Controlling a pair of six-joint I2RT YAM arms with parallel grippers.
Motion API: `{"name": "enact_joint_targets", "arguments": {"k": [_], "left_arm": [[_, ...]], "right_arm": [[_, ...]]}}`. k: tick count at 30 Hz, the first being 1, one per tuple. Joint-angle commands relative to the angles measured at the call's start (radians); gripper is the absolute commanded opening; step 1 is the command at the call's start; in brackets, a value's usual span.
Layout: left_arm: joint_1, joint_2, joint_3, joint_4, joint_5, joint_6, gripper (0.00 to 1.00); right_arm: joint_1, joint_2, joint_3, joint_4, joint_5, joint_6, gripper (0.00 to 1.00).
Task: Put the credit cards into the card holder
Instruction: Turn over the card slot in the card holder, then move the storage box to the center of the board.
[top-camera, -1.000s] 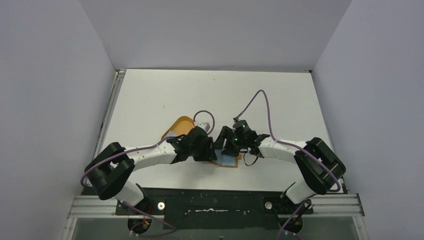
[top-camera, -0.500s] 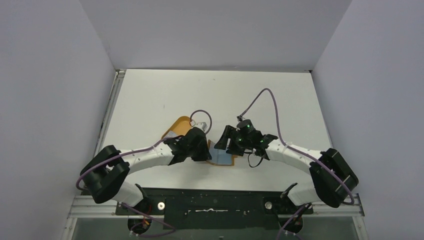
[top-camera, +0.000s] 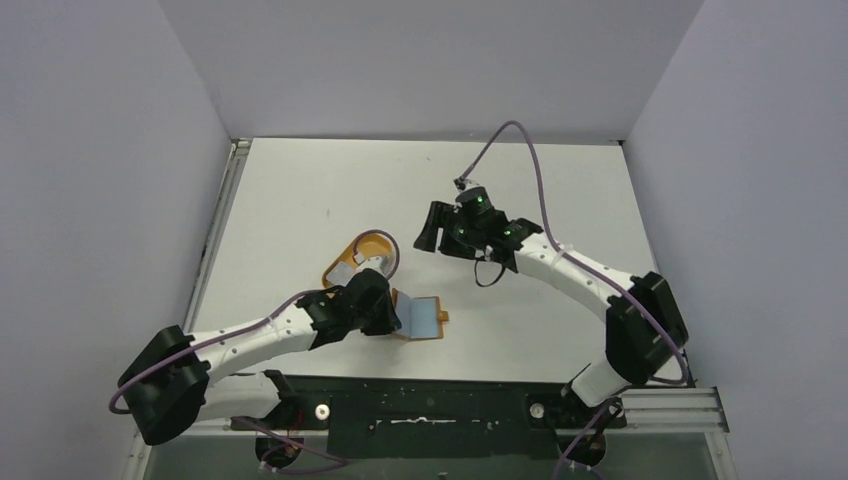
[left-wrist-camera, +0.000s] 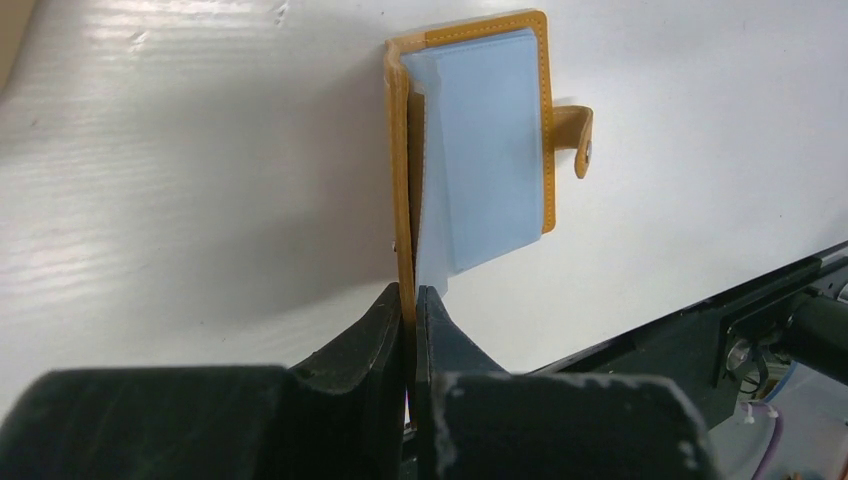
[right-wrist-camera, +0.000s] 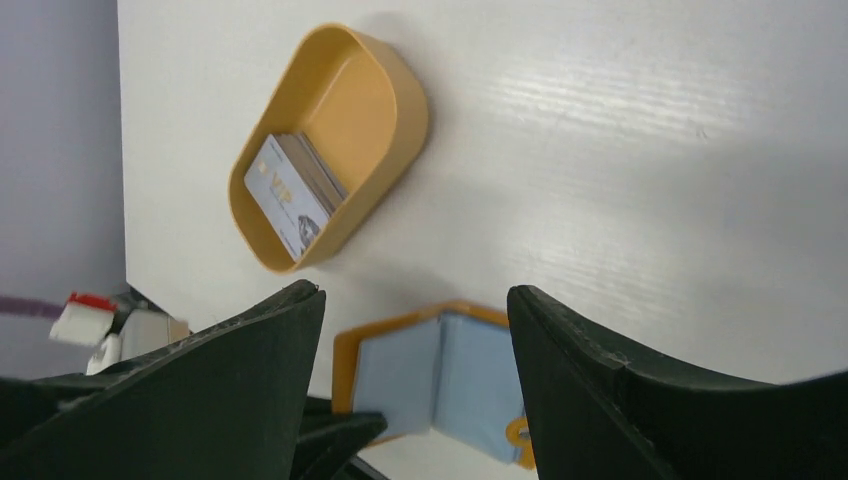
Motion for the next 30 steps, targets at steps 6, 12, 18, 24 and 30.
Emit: {"name": "enact_joint_targets", "arguments": {"k": [6, 12, 18, 24, 30], "left_arm": [[0.002, -0.153, -0.054, -0.106, -0.06, -0.03, 0.0], [0.018, -0.233, -0.082, -0.157, -0.076, -0.033, 0.0], [0.029, -0.3, -0.103, -0.207, -0.085, -0.034, 0.0], [0.038, -0.346, -0.125, -0.222, -0.084, -0.044, 0.0], [0.043, -0.347, -0.119, -0.226, -0.086, -0.041, 0.0]], "right_arm": [[0.048, 0.365, 0.349, -0.065, 0.036, -0.129, 0.69], [0.079, 0.525, 0.515, -0.097, 0.033, -0.147, 0.68], [0.089, 0.611, 0.573, -0.08, 0.022, -0.124, 0.68], [0.091, 0.677, 0.655, -0.138, 0.078, -0.13, 0.62], [0.082, 0.717, 0.717, -0.21, 0.14, -0.148, 0.47]]}}
